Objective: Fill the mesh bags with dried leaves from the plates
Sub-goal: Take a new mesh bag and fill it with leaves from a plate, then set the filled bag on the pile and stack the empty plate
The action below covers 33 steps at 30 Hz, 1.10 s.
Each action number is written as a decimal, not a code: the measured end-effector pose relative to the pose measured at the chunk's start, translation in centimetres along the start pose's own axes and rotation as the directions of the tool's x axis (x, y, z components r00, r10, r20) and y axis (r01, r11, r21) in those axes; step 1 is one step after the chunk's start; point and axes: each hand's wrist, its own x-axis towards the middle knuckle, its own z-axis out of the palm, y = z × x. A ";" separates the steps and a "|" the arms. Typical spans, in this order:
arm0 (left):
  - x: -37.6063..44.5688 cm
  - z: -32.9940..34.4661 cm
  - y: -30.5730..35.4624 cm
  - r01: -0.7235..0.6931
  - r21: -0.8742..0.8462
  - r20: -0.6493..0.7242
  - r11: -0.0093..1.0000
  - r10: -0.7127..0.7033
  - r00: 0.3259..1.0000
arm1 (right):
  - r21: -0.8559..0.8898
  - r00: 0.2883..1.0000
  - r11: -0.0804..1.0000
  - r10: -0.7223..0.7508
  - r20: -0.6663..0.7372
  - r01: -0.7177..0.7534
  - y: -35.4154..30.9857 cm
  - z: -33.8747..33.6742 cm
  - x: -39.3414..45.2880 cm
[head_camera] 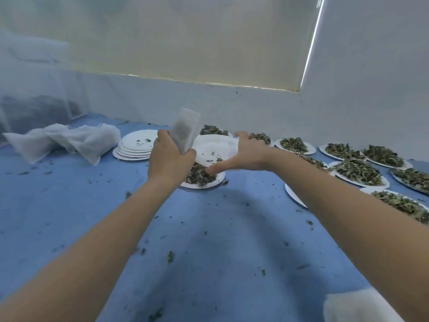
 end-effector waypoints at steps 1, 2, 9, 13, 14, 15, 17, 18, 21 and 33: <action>0.9 -1.0 -0.9 0.019 0.002 -0.010 1.000 -0.019 1.000 | 0.025 1.000 0.999 -0.022 0.011 0.022 -1.2 0.3 0.9; 1.9 -1.9 -1.8 0.036 0.006 -0.020 0.999 -0.036 0.999 | 0.048 0.999 0.998 -0.046 0.018 0.045 -2.5 0.7 1.9; 9.1 -5.0 -9.6 0.108 0.037 -0.017 0.993 -0.107 0.994 | 0.008 0.995 0.995 -0.095 -0.002 0.095 -11.1 5.5 11.4; 13.5 -5.6 -13.8 0.169 0.195 -0.053 0.966 -0.162 0.985 | 0.004 0.998 0.998 -0.056 -0.034 0.056 -14.0 8.0 16.5; 14.4 -5.7 -14.8 0.183 0.219 -0.039 0.958 -0.179 0.983 | 0.009 0.998 0.999 -0.051 -0.039 0.052 -14.6 8.6 17.6; 15.2 -5.6 -15.9 0.191 0.244 -0.021 0.951 -0.192 0.981 | 0.022 0.998 0.999 -0.045 -0.040 0.046 -15.1 9.1 18.7; 16.5 -5.7 -17.9 0.205 0.286 -0.005 0.936 -0.213 0.977 | 0.059 0.999 0.998 -0.027 -0.032 0.029 -16.0 10.3 20.6; 17.1 -5.8 -18.7 0.212 0.303 -0.014 0.929 -0.218 0.976 | 0.071 1.000 0.997 -0.016 -0.026 0.018 -16.4 10.9 21.4; 18.4 -6.2 -20.7 0.195 0.413 -0.062 0.890 -0.186 0.981 | 0.040 1.000 0.999 0.011 -0.016 -0.011 -17.4 12.7 23.4; 16.5 -5.7 -18.2 0.043 0.689 -0.129 0.723 0.064 0.990 | -0.131 0.986 0.985 -0.128 -0.105 0.114 -17.4 12.5 20.9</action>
